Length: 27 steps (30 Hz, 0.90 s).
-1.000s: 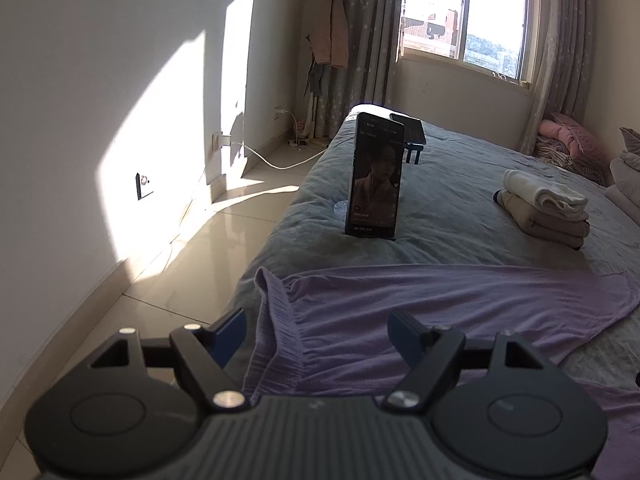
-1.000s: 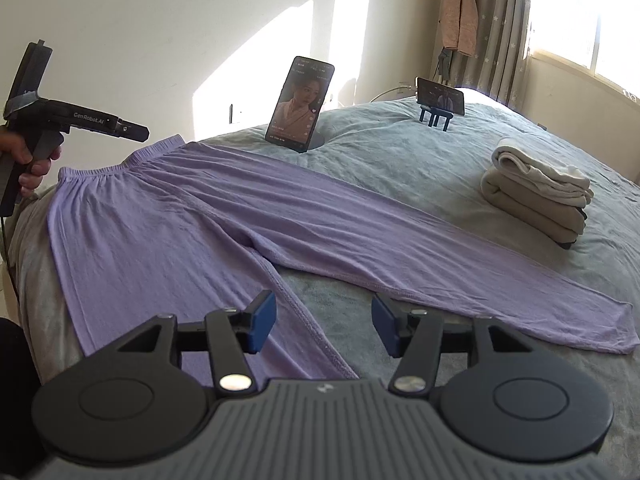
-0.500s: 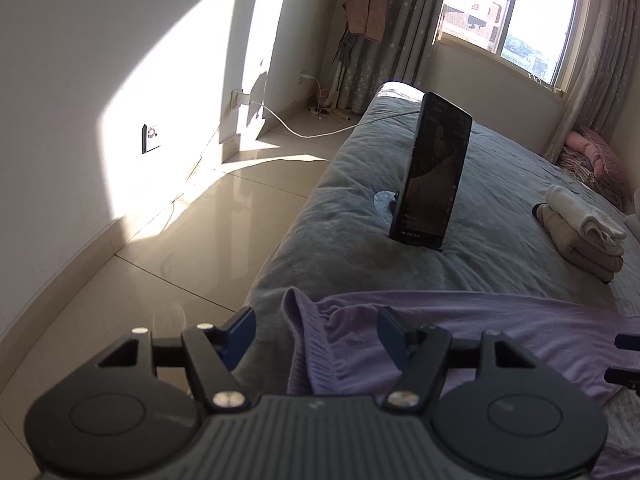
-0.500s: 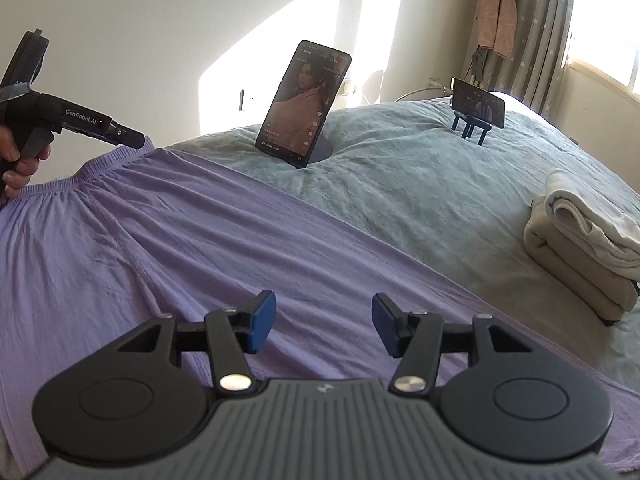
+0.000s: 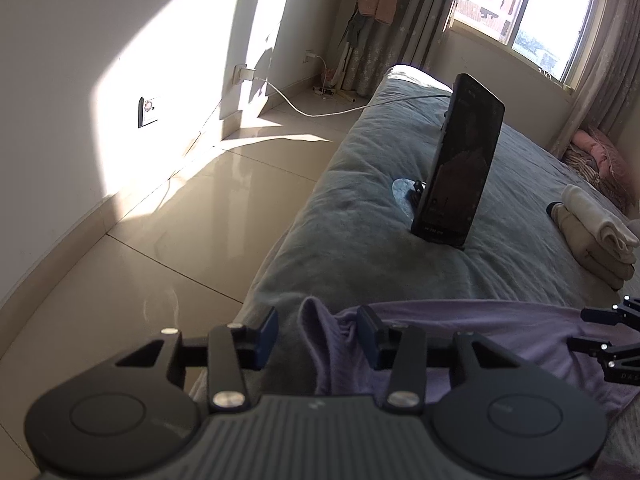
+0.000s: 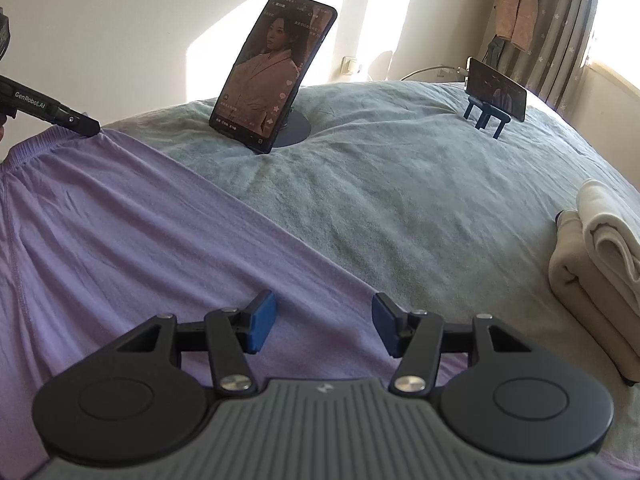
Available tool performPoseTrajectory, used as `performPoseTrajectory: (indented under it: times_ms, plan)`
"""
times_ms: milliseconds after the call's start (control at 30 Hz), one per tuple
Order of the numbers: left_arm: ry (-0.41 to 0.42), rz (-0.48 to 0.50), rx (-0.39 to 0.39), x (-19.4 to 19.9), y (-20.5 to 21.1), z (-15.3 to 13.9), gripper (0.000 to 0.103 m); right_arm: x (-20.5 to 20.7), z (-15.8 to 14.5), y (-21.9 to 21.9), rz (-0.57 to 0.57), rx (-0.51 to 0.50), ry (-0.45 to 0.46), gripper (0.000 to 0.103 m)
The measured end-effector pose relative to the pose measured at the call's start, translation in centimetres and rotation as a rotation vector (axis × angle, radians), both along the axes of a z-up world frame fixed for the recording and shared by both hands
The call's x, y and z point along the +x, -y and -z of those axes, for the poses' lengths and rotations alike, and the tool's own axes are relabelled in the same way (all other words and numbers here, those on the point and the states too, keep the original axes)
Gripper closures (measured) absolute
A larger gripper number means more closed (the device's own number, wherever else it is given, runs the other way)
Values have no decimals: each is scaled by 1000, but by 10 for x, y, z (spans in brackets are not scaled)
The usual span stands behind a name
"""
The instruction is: Fold clothes
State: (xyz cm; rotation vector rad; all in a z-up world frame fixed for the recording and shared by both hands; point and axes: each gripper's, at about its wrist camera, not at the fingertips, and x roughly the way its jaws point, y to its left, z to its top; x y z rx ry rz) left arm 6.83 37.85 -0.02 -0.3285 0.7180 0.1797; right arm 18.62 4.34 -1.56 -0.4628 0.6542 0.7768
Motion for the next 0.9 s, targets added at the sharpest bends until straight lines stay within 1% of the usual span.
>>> performPoseTrajectory:
  times_ms: [133,200,233,267,300,333,367,400,467,567,900]
  plan:
    - [4,0,-2,1,-1,1,69,19,6,5,17,22,-55,46]
    - [8,6,-1,0,-1,1,77,22,8,8,17,43,-82,46]
    - [12,9,2,0,0,1,79,23,9,9,15,56,-91,51]
    - [14,13,8,0,1,1,84,22,9,10,11,66,-101,66]
    - [17,18,15,0,2,0,89,20,8,9,3,74,-111,73]
    - [21,24,24,0,3,-1,93,17,7,9,-3,75,-115,84]
    - [27,31,33,-1,5,-1,95,14,6,7,-8,71,-113,97]
    - [36,39,42,-2,6,-3,96,10,5,6,-9,65,-103,100]
    - [56,54,56,-5,9,-6,96,3,1,5,-4,48,-71,101]
    - [87,75,75,-11,12,-13,96,-9,-9,8,13,53,-27,102]
    - [171,146,118,-41,18,-41,96,-63,-58,29,39,74,123,102]
